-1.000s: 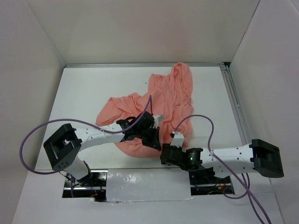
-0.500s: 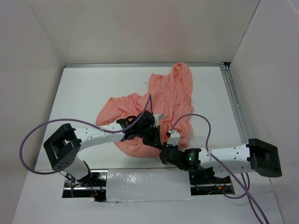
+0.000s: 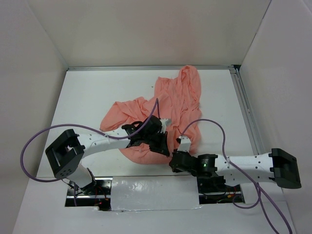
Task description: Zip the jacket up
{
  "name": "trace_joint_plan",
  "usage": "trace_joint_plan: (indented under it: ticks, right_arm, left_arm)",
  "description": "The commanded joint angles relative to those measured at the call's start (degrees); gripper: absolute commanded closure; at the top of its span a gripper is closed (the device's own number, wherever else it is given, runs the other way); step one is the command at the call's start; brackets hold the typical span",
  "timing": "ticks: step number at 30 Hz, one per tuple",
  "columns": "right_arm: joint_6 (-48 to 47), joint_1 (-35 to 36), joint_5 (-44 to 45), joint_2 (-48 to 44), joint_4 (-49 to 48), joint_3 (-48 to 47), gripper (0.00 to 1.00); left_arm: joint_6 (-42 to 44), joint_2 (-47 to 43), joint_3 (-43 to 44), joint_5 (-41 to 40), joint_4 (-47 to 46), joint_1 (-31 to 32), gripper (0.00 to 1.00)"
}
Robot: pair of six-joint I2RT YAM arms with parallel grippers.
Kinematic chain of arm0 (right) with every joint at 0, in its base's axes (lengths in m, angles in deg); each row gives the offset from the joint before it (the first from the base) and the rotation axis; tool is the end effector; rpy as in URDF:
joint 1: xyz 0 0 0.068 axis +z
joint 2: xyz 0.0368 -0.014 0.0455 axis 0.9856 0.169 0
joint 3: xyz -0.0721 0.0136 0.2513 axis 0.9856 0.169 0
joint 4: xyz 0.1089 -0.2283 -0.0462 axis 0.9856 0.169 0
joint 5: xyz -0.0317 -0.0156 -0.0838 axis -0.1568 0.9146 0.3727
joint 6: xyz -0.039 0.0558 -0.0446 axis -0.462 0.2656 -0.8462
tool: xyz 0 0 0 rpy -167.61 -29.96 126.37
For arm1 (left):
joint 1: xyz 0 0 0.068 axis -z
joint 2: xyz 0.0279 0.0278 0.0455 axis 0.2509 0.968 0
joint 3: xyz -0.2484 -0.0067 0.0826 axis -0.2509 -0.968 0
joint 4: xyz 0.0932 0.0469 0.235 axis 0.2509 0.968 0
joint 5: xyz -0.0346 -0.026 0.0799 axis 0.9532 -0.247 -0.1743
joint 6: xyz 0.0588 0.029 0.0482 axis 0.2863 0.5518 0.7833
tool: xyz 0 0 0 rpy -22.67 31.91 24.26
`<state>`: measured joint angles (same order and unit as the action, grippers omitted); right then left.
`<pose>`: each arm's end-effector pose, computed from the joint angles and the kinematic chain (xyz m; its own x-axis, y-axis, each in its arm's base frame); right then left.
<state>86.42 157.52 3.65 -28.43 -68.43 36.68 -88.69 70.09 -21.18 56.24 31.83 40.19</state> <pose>0.0756 0.1845 0.1346 -0.7829 0.0501 -0.6202 -0.2326 0.9010 0.3663 0.1848 -0.3008 0.1862 -0.9325 0.1256 -0.3385 0.3354 0.6484 -0.6834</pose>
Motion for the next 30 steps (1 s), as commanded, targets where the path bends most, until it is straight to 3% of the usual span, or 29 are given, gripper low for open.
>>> trace_joint_plan:
  ticks: [1,5,9,12,13,17,25,30]
  right_arm:
    - [-2.1,-2.3,-5.4,-1.4,5.8,-5.3,1.0]
    - [-7.2,-7.1,-19.6,-1.2,9.2,-10.2,1.0]
    - [-8.0,-11.2,-25.1,-3.2,12.8,-12.1,1.0]
    - [-12.8,-18.1,-33.1,-5.4,10.8,-12.5,1.0]
    - [-14.4,-21.5,-40.3,-6.0,9.9,-12.3,1.0]
    - [-19.0,-27.8,-49.7,-6.3,10.8,-12.6,1.0]
    - [-25.6,-28.1,-39.3,-4.7,23.0,-19.3,1.0]
    - [-23.9,-28.3,-39.1,-3.7,27.2,-19.2,1.0]
  left_arm:
    - [0.7,0.0,1.4,-1.8,1.1,-0.2,1.0]
    - [1.0,0.1,1.4,-2.3,1.1,-0.1,1.0]
    - [2.1,-0.6,0.7,-1.6,0.0,-0.1,1.0]
    - [2.7,-1.3,0.0,-1.6,-0.5,-0.2,1.0]
    - [2.7,-1.4,0.0,-1.8,-0.3,-0.1,1.0]
    - [3.6,-1.7,-0.1,-2.9,0.1,0.0,1.0]
    - [7.0,-2.0,0.0,-4.3,0.5,0.6,1.0]
    - [8.2,-2.4,0.0,-6.1,0.6,1.1,1.0]
